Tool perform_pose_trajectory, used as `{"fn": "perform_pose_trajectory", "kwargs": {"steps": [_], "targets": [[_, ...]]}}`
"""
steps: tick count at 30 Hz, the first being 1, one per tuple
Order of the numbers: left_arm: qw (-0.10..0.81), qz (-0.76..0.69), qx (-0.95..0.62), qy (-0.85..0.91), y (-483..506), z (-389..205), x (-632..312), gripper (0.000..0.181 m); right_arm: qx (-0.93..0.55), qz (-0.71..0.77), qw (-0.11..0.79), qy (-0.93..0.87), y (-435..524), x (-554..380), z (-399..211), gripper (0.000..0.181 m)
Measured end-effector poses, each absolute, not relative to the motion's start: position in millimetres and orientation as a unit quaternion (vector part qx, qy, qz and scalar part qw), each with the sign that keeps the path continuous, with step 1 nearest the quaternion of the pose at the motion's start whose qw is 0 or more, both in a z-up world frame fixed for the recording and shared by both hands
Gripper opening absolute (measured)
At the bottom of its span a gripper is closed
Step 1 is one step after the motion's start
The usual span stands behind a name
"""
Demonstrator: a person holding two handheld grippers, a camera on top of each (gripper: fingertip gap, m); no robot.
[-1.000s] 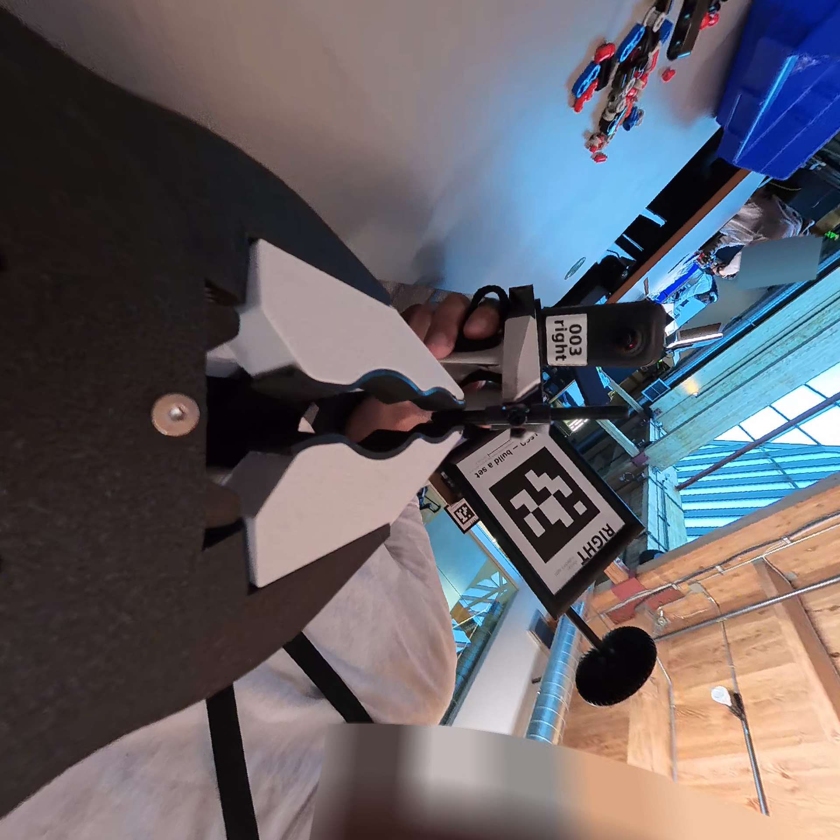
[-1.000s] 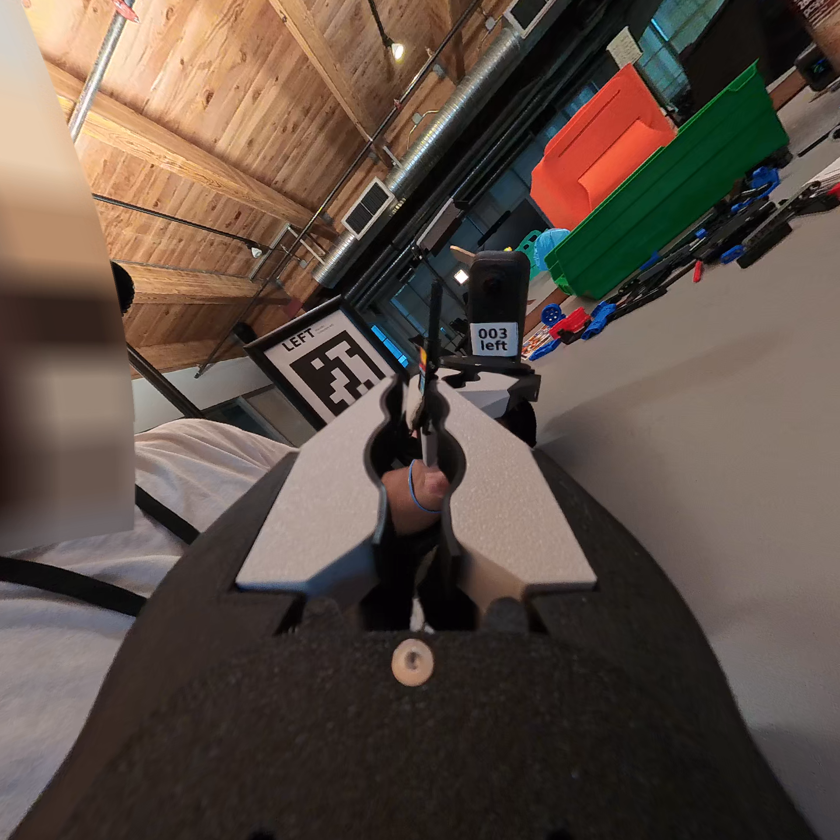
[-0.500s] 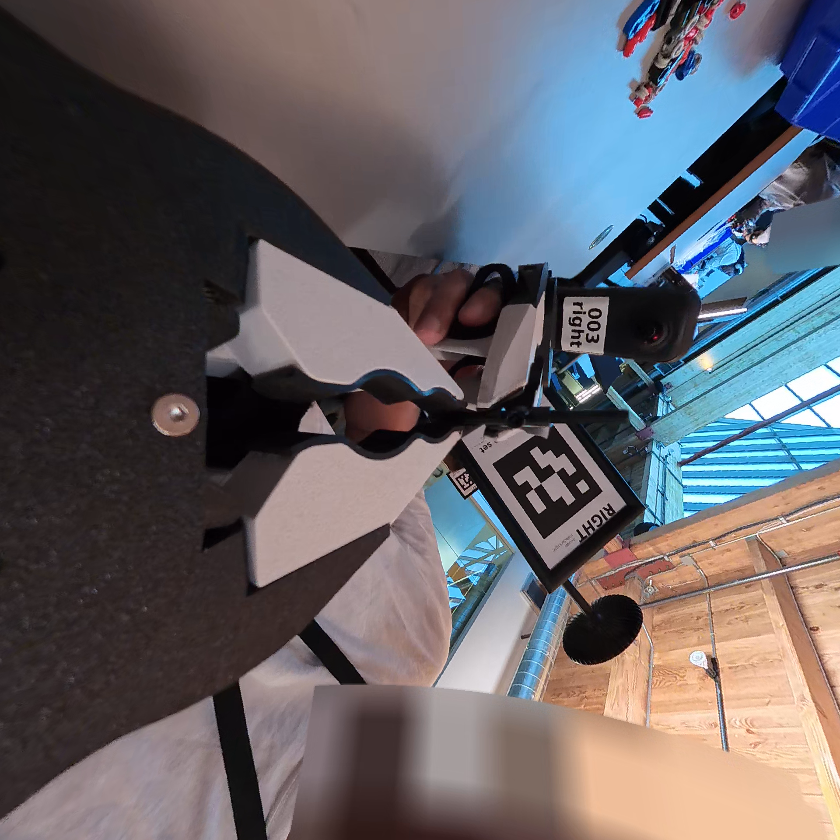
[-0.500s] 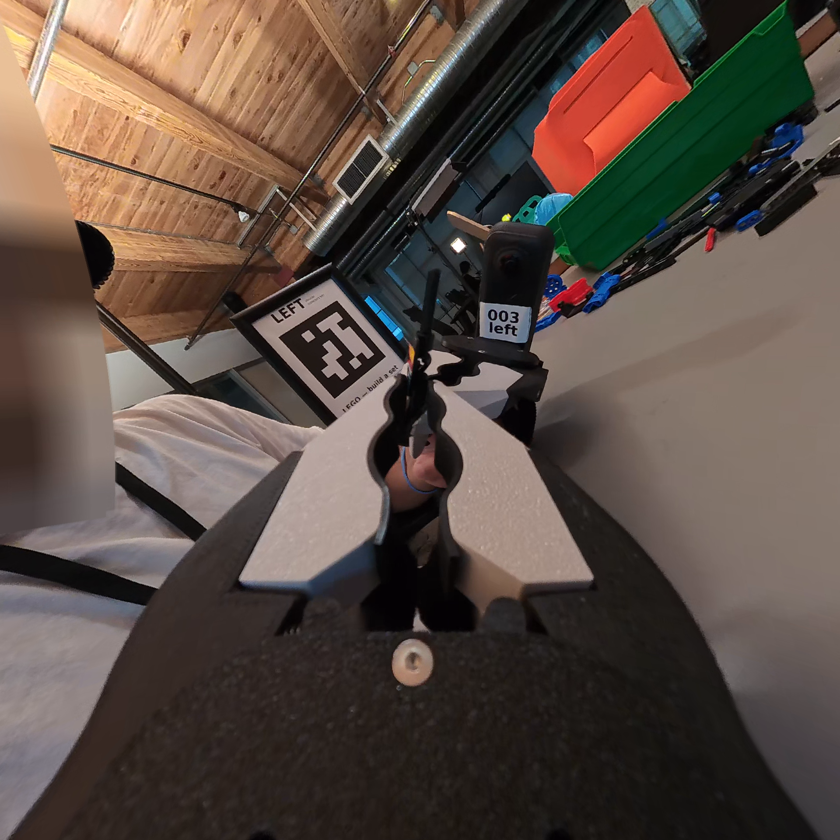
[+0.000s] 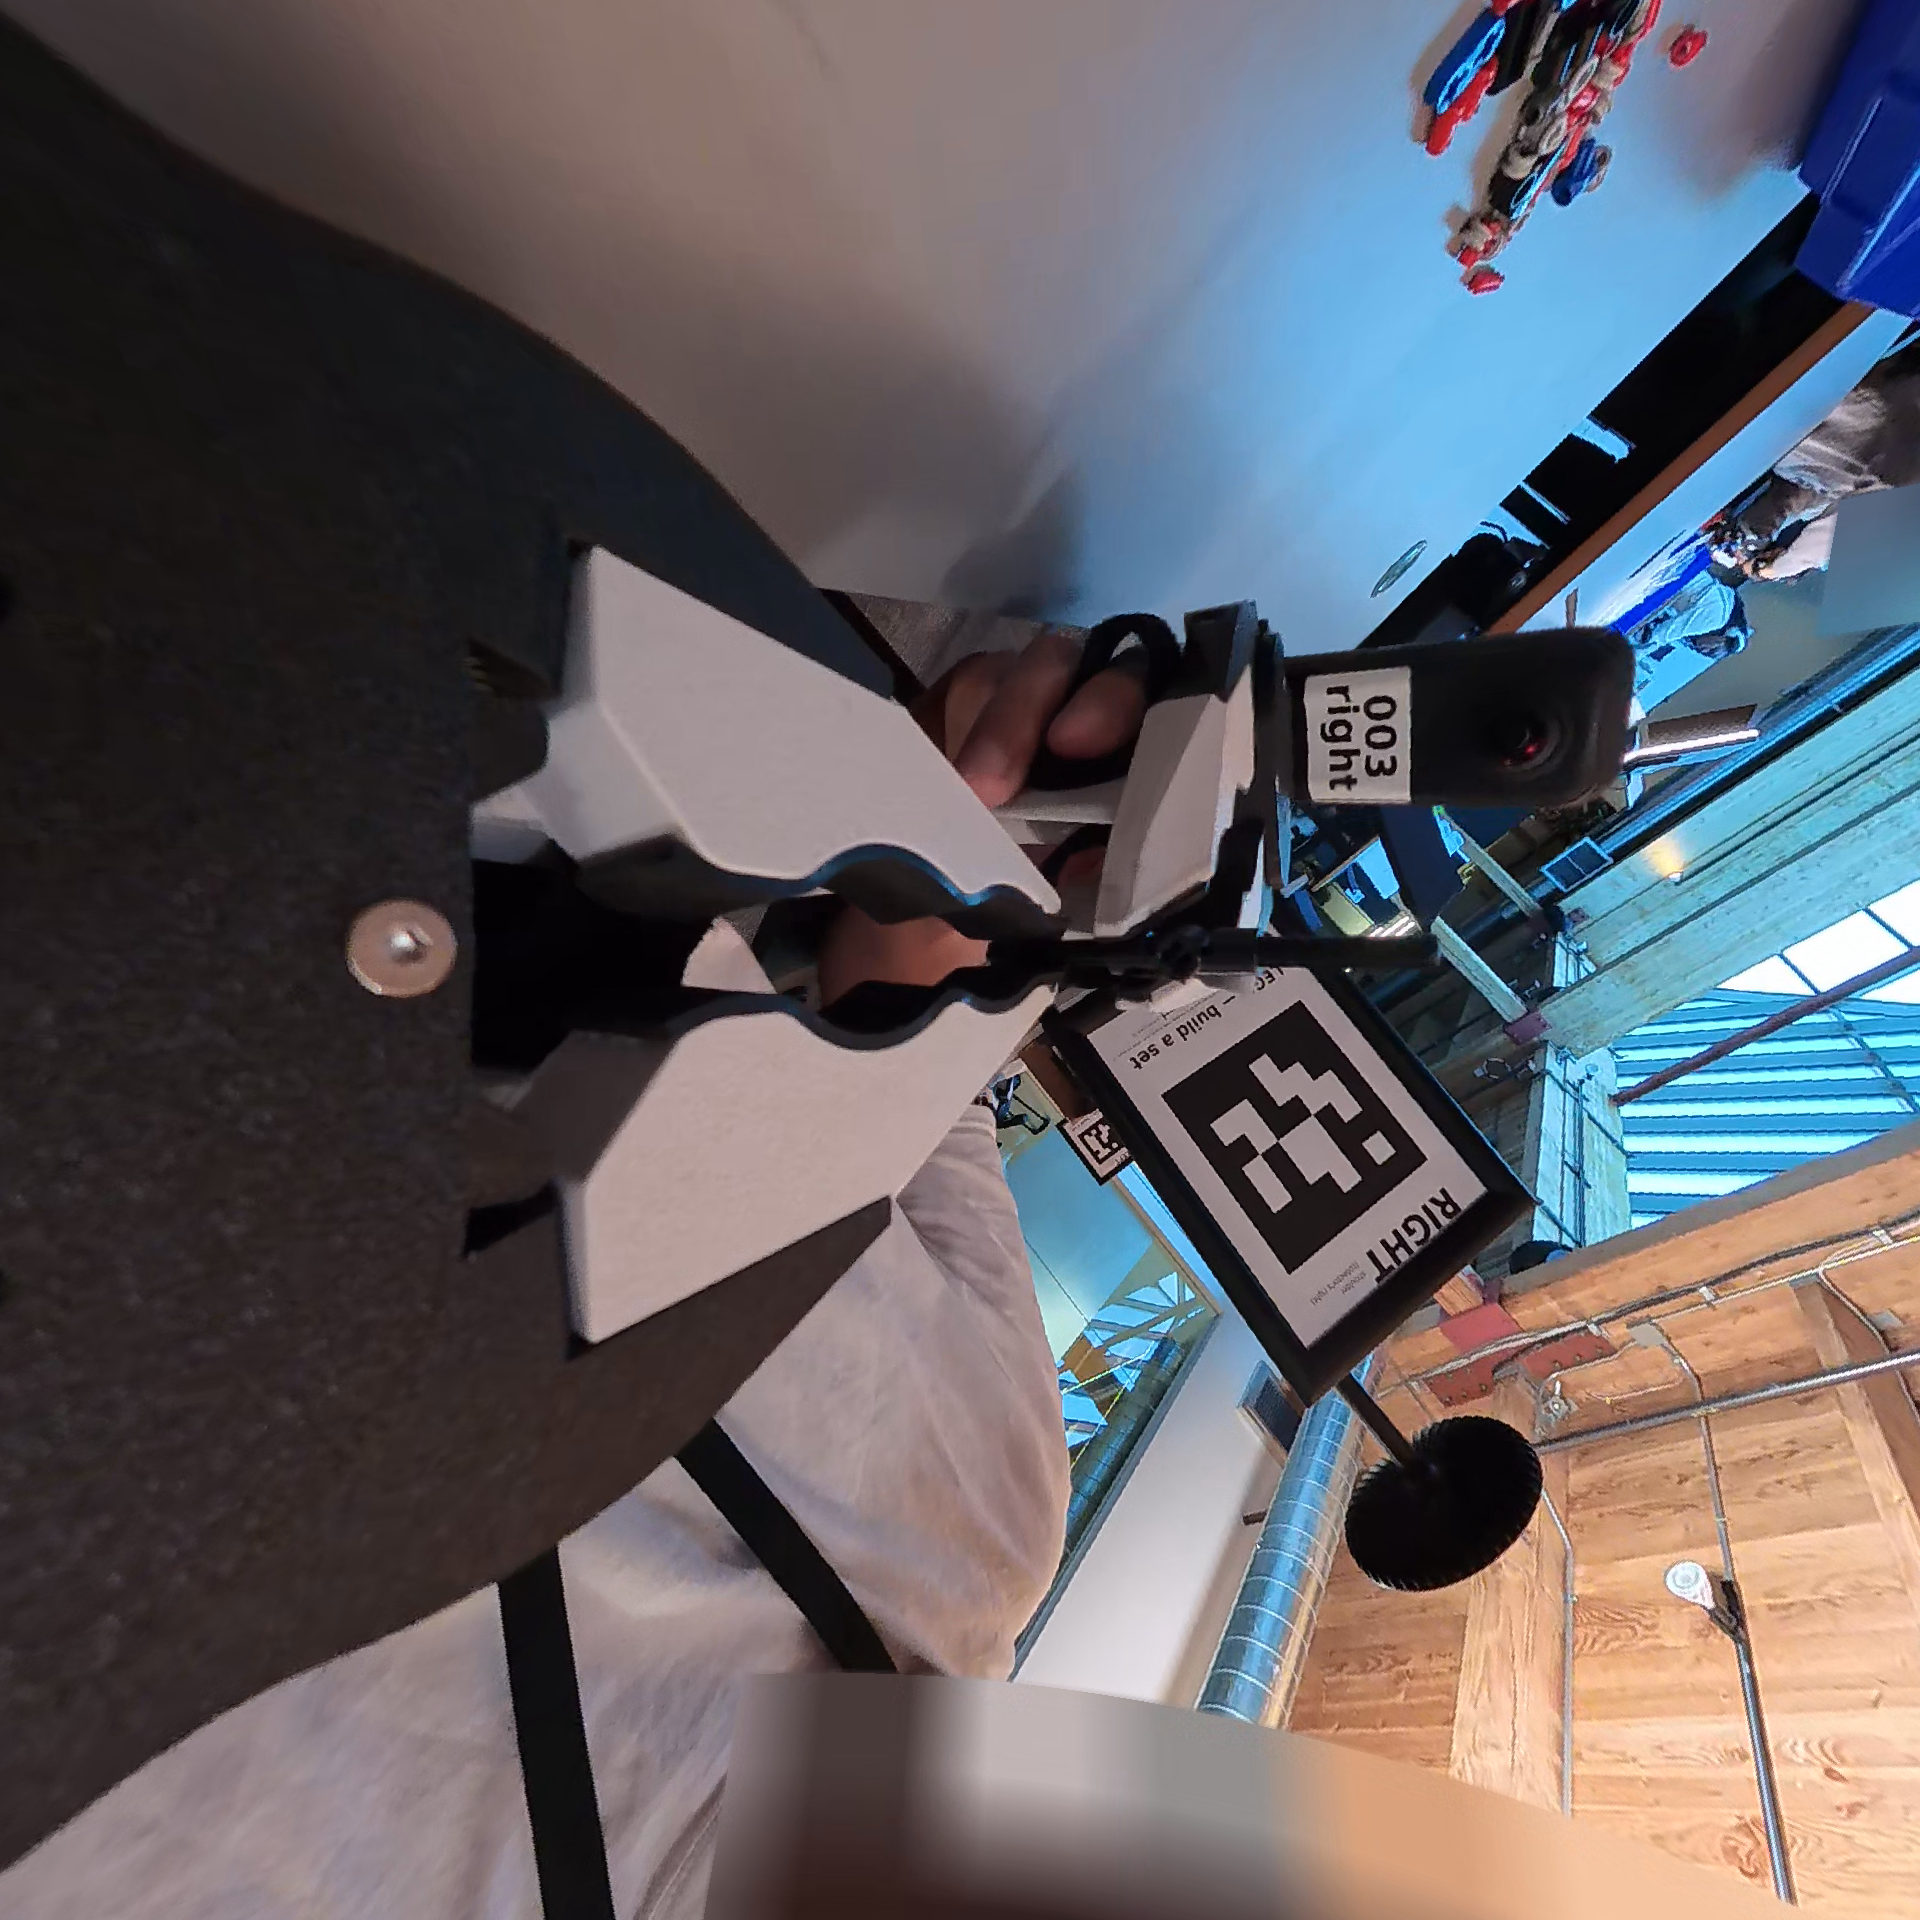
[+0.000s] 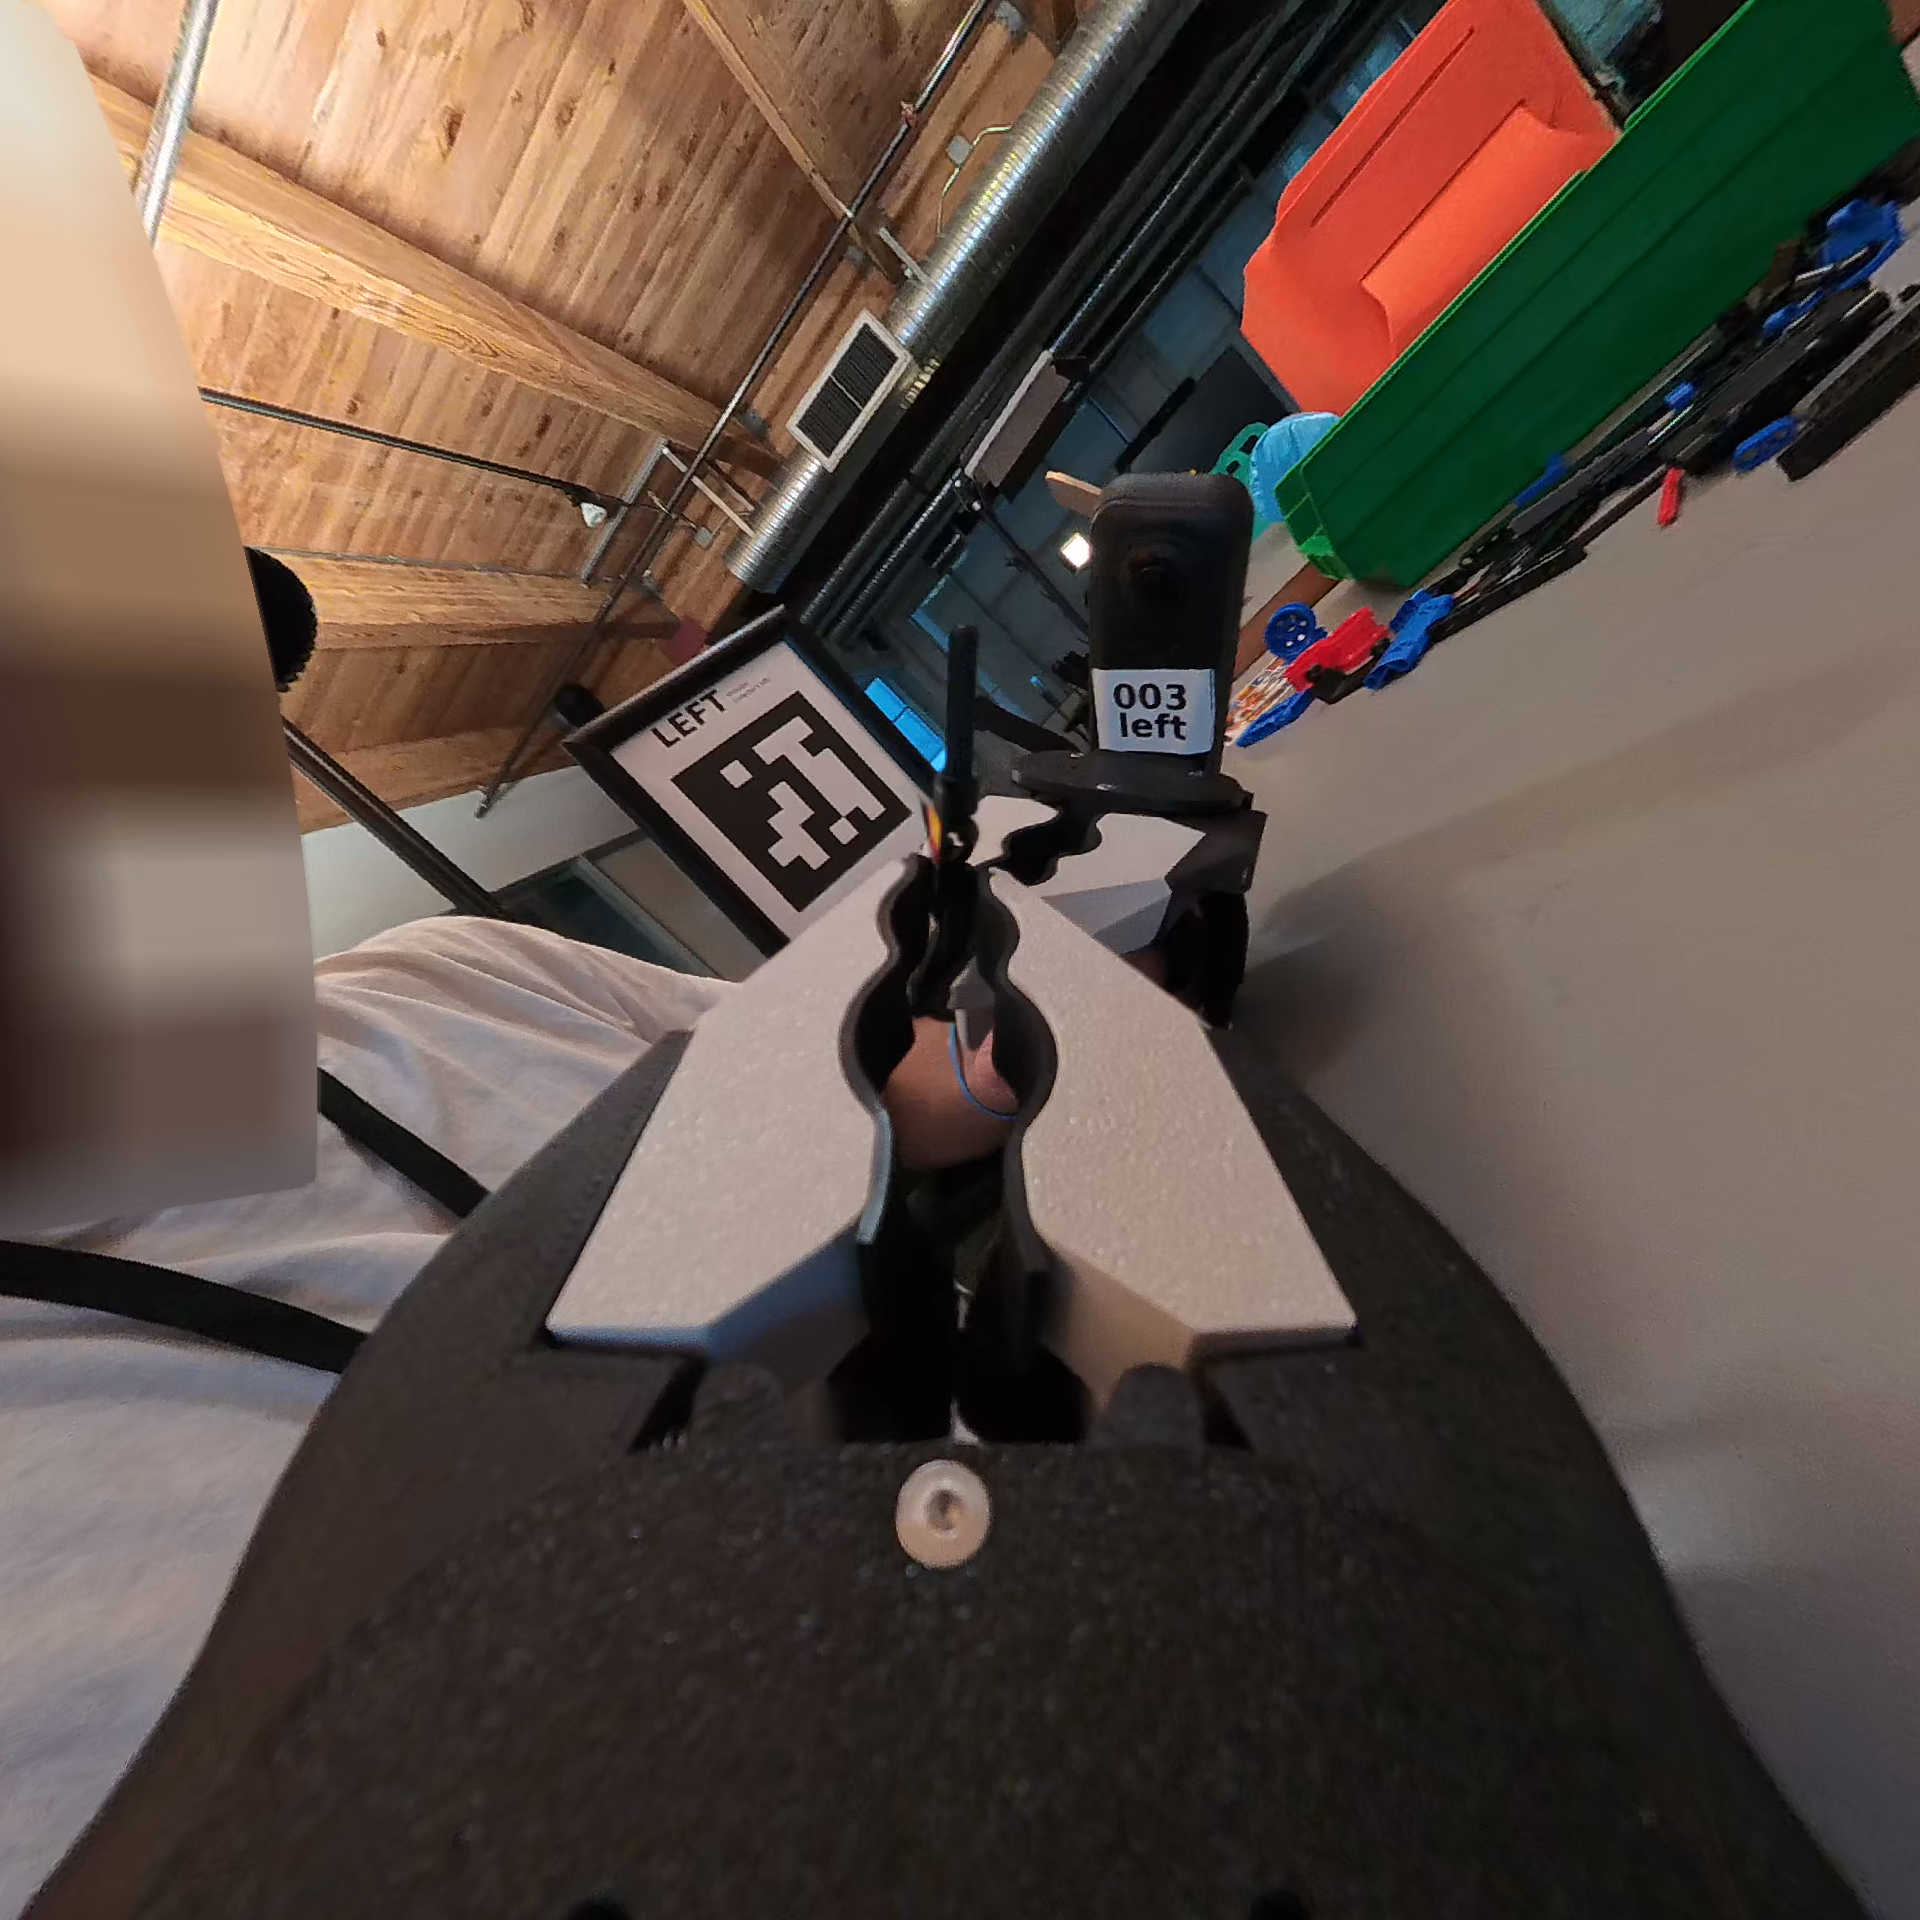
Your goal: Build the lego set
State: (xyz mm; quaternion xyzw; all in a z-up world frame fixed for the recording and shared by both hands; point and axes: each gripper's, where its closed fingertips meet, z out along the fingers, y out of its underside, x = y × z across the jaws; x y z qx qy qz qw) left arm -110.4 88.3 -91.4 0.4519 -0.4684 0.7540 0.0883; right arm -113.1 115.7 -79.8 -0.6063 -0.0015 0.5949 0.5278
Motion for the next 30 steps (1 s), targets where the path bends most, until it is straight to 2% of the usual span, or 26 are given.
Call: {"fn": "perform_pose_trajectory", "kwargs": {"steps": [5,6,11,13,14,20,23,28,30], "targets": [[0.102,0.753,0.445,-0.474,84.6,-91.9,-113.6,0.002,-0.575,0.631,0.521,0.01,113.9,-111.8,-73.3,0.012],[0.102,0.752,0.444,-0.475,83.4,-92.1,-113.8,0.002,-0.573,0.635,0.518,0.014,113.8,-110.5,-73.7,0.008],[0.102,0.75,0.451,-0.473,86.5,-93.6,-112.2,0.002,-0.588,0.611,0.529,0.019,116.2,-106.5,-76.3,0.008],[0.1,0.747,0.45,-0.48,84.4,-94.8,-113.2,0.002,-0.573,0.622,0.533,0.031,116.4,-102.3,-72.5,0.013],[0.098,0.744,0.451,-0.484,83.1,-95.8,-113.2,0.002,-0.569,0.631,0.526,0.031,115.4,-102.1,-72.0,0.007],[0.104,0.751,0.45,-0.471,85.2,-93.7,-112.6,0.002,-0.567,0.632,0.527,0.037,116.3,-101.1,-73.1,0.007],[0.11,0.761,0.448,-0.456,88.7,-89.3,-112.4,0.002,-0.575,0.631,0.52,0.023,115.7,-106.6,-76.4,0.021],[0.102,0.753,0.455,-0.464,87.5,-93.9,-111.0,0.002,-0.601,0.603,0.524,0.006,117.5,-114.9,-82.1,0.007],[0.093,0.749,0.461,-0.467,89.0,-95.7,-109.6,0.002,-0.611,0.595,0.522,0.008,117.9,-112.8,-84.0,0.007]]}}
